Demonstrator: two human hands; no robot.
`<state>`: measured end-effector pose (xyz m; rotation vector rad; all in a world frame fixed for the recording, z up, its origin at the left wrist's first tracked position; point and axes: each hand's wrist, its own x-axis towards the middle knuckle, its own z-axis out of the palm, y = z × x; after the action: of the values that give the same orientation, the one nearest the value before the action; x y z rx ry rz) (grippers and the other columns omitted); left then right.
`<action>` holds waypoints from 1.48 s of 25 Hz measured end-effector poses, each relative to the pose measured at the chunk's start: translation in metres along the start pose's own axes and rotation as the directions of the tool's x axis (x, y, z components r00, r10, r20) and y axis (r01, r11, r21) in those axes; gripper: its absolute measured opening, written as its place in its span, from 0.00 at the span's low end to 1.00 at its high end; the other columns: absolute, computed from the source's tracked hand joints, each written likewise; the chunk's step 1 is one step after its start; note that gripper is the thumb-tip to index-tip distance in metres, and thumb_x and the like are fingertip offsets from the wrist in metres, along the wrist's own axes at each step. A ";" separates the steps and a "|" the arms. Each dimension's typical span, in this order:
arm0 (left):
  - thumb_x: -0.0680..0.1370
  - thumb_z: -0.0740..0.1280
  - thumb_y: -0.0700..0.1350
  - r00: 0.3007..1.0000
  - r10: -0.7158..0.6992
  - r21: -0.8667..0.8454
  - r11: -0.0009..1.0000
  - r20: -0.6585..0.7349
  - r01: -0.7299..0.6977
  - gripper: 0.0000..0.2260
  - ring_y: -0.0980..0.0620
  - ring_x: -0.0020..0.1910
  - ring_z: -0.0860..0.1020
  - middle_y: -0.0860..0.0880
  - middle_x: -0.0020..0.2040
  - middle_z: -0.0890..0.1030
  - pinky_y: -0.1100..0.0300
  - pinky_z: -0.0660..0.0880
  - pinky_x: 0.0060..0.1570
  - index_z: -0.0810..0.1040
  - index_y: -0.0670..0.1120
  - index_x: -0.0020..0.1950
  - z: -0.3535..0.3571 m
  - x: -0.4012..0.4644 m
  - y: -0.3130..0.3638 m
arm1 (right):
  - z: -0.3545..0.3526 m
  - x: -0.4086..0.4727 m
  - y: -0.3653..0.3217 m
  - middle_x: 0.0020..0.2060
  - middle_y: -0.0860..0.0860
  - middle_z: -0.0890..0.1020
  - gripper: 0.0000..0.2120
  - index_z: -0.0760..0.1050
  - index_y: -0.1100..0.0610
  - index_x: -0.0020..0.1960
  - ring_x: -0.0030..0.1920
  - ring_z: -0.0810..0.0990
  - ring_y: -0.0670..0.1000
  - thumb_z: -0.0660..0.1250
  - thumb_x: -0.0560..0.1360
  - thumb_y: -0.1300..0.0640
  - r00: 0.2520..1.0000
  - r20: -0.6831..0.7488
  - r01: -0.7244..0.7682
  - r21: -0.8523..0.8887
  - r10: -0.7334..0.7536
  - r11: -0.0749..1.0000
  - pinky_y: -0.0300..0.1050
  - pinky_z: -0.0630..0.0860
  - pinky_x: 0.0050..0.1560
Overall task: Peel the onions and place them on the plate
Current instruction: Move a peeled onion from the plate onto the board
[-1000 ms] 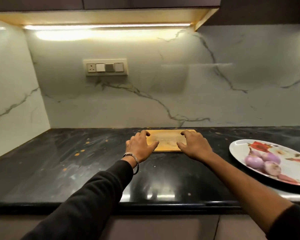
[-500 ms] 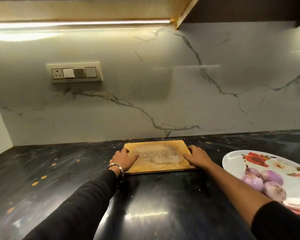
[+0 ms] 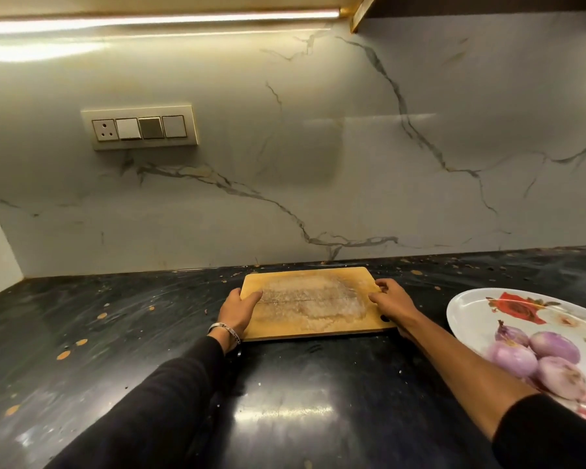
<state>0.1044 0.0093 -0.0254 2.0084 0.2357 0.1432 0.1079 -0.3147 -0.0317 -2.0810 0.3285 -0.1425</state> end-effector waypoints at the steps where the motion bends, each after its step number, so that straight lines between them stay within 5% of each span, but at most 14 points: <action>1: 0.79 0.66 0.55 1.000 -0.006 -0.031 1.000 -0.018 0.005 0.32 0.42 0.73 0.66 0.42 0.75 0.67 0.50 0.64 0.69 0.62 0.40 0.77 -0.002 -0.004 0.001 | -0.002 -0.004 0.000 0.69 0.54 0.73 0.23 0.67 0.53 0.73 0.53 0.76 0.51 0.65 0.78 0.58 1.000 -0.007 0.002 0.010 -0.002 1.000 0.44 0.75 0.36; 15: 0.79 0.67 0.53 0.999 0.046 -0.081 0.996 -0.001 -0.046 0.33 0.41 0.71 0.68 0.41 0.74 0.67 0.49 0.66 0.68 0.59 0.40 0.78 -0.052 -0.143 -0.020 | -0.026 -0.141 0.030 0.59 0.50 0.75 0.22 0.69 0.51 0.70 0.50 0.77 0.47 0.68 0.78 0.56 1.000 0.020 0.008 0.085 -0.010 0.996 0.44 0.76 0.36; 21: 0.80 0.66 0.53 0.995 0.081 -0.019 0.997 0.051 -0.080 0.33 0.42 0.72 0.67 0.41 0.75 0.67 0.52 0.66 0.66 0.58 0.40 0.78 -0.059 -0.184 -0.028 | -0.031 -0.175 0.038 0.63 0.52 0.74 0.24 0.66 0.53 0.72 0.53 0.77 0.51 0.67 0.77 0.58 0.999 0.025 0.030 0.004 -0.030 1.000 0.45 0.75 0.37; 25: 0.79 0.67 0.51 0.994 0.086 0.062 0.994 0.065 -0.090 0.25 0.41 0.66 0.72 0.41 0.69 0.74 0.55 0.69 0.60 0.67 0.40 0.72 -0.060 -0.189 -0.033 | -0.027 -0.183 0.031 0.67 0.55 0.74 0.27 0.64 0.54 0.74 0.58 0.76 0.54 0.66 0.76 0.57 1.000 0.004 0.028 -0.090 -0.027 0.996 0.49 0.76 0.51; 29: 0.79 0.66 0.54 0.993 0.080 0.226 0.969 0.090 -0.099 0.26 0.39 0.68 0.71 0.41 0.69 0.74 0.45 0.66 0.68 0.67 0.41 0.71 -0.058 -0.188 -0.030 | -0.029 -0.191 0.026 0.68 0.56 0.75 0.28 0.64 0.53 0.75 0.63 0.76 0.57 0.64 0.76 0.54 0.998 0.047 0.053 -0.241 -0.043 0.969 0.47 0.72 0.56; 32: 0.80 0.64 0.57 0.980 0.192 0.349 0.916 0.055 -0.199 0.30 0.40 0.75 0.63 0.41 0.74 0.68 0.42 0.53 0.75 0.64 0.41 0.75 -0.051 -0.189 -0.018 | -0.043 -0.199 0.019 0.65 0.55 0.77 0.25 0.66 0.55 0.73 0.53 0.81 0.53 0.66 0.77 0.53 0.992 0.009 0.126 -0.239 -0.127 0.963 0.43 0.79 0.46; 37: 0.78 0.68 0.53 0.874 0.436 0.189 0.859 0.214 -0.475 0.22 0.50 0.64 0.76 0.47 0.65 0.78 0.57 0.71 0.63 0.72 0.45 0.69 0.014 -0.206 0.044 | -0.104 -0.201 0.020 0.64 0.54 0.80 0.20 0.73 0.55 0.69 0.62 0.78 0.53 0.68 0.78 0.53 0.953 -0.069 0.251 -0.361 -0.295 0.898 0.46 0.75 0.60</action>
<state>-0.0893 -0.0685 0.0090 2.2716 -0.3561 0.2585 -0.1123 -0.3526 0.0106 -2.4725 0.1367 -0.4086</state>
